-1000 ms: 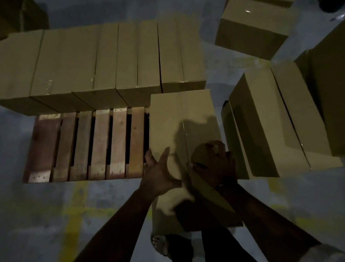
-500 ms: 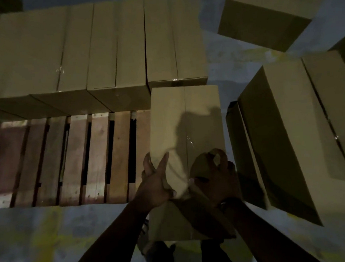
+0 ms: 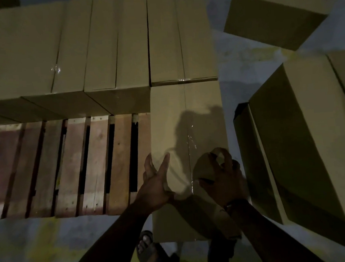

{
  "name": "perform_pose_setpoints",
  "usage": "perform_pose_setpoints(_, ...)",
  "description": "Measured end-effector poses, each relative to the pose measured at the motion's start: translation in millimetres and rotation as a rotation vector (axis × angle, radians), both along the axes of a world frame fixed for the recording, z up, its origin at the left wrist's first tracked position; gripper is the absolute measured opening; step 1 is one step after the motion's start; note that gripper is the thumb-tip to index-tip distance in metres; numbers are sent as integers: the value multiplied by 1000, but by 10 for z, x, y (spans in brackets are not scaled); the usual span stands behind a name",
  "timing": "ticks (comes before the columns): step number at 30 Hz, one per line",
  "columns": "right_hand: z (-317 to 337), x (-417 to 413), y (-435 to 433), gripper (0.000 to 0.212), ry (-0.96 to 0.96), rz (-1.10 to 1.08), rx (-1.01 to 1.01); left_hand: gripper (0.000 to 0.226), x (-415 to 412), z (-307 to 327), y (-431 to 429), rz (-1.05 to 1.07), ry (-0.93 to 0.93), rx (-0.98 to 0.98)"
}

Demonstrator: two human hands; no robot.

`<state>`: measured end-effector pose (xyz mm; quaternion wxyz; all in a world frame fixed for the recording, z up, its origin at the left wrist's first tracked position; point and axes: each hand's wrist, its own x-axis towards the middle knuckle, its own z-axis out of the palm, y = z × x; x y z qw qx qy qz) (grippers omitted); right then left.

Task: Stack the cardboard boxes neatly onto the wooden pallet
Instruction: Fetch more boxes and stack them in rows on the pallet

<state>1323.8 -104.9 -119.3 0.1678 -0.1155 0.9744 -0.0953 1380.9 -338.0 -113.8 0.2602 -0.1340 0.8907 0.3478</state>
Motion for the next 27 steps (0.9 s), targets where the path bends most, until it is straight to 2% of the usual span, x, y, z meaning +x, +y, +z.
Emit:
perform_pose_setpoints(12, -58, -80, -41, 90, 52, -5, -49, 141, -81, -58, -92, -36, 21, -12)
perform_pose_setpoints(27, -80, -105, -12, 88, -24, -28, -61, 140, -98, -8, -31, -34, -6, -13)
